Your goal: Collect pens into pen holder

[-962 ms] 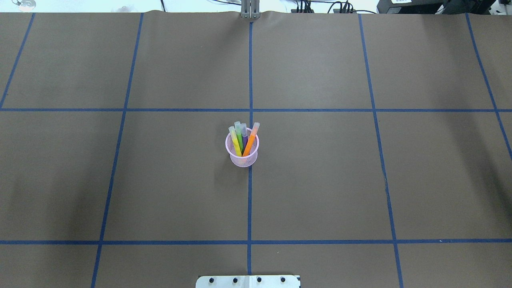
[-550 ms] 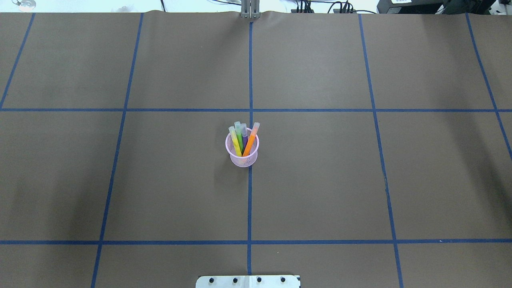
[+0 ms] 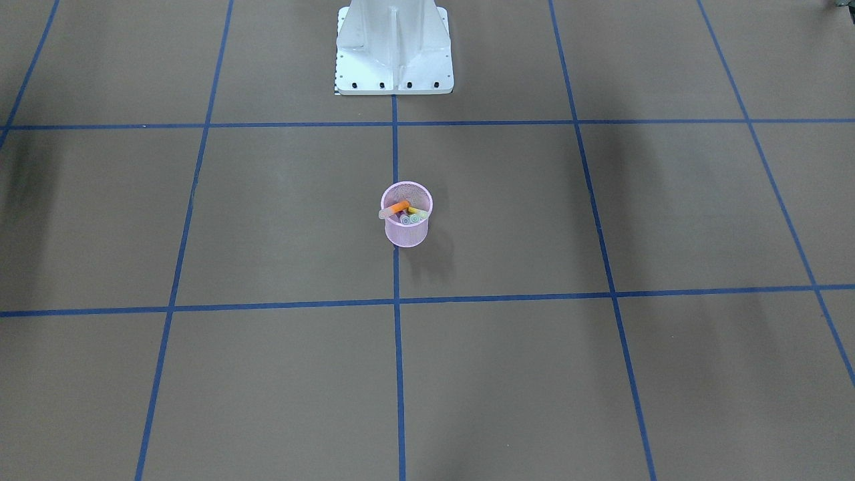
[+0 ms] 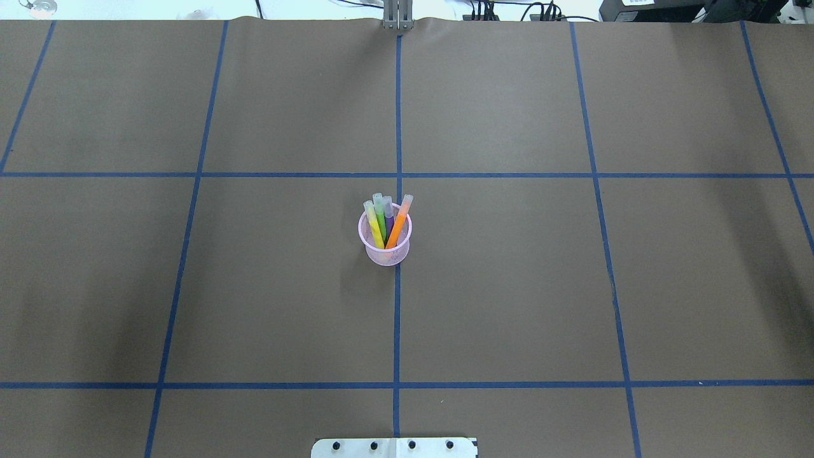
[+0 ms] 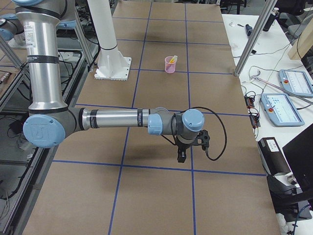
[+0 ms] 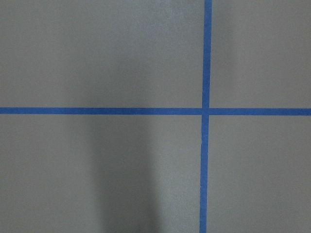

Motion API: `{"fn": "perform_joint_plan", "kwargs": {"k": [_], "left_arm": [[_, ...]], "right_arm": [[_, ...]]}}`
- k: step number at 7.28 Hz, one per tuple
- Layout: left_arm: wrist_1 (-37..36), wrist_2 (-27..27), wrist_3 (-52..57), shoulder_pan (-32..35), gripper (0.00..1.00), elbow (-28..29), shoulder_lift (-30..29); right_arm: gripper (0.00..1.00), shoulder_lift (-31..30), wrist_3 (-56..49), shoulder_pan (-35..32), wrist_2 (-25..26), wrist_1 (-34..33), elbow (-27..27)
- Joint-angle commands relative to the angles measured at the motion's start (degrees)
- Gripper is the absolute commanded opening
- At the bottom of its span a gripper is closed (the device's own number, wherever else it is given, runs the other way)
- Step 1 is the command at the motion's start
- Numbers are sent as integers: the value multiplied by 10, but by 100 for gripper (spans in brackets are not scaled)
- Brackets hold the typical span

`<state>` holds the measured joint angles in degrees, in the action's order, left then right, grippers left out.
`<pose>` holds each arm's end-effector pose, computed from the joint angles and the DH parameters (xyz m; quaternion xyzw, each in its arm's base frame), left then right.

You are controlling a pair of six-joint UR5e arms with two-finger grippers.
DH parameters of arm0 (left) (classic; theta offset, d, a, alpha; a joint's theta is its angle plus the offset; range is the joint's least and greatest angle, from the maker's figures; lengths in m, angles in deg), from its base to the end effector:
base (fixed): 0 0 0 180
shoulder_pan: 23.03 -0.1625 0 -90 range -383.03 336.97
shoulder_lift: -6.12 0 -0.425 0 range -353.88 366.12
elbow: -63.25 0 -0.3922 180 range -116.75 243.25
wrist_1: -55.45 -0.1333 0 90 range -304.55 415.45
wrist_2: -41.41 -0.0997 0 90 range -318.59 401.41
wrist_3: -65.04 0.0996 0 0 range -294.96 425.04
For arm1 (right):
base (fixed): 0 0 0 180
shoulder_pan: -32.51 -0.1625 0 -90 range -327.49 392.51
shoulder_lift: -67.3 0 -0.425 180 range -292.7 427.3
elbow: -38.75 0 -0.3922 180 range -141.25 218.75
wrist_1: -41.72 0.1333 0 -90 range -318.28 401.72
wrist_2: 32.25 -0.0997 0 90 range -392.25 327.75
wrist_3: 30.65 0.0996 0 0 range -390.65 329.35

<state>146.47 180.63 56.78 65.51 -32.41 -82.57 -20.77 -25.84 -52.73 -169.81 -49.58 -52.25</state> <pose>-0.0455 -0.4880 0.6131 0.0072 0.4181 -0.0344 0.9077 0.0175 -0.5108 0.6316 -0.0207 -0.4029 -0.0053 0.9150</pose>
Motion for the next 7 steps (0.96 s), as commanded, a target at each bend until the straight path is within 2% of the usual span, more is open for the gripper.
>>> {"fn": "perform_joint_plan", "kwargs": {"k": [1,3,5,7], "left_arm": [[-1,-16,0,1,100,1,2],[6,-18,2,5,100,-6,37],[5,-19,1,4,100,-4,33],[2,-95,5,4,100,-8,29]], "right_arm": [[100,-8,0,0,4,9,-2],[100,-8,0,0,4,9,3],[100,-7,0,1,4,9,4],[100,-8,0,0,4,9,4]]}}
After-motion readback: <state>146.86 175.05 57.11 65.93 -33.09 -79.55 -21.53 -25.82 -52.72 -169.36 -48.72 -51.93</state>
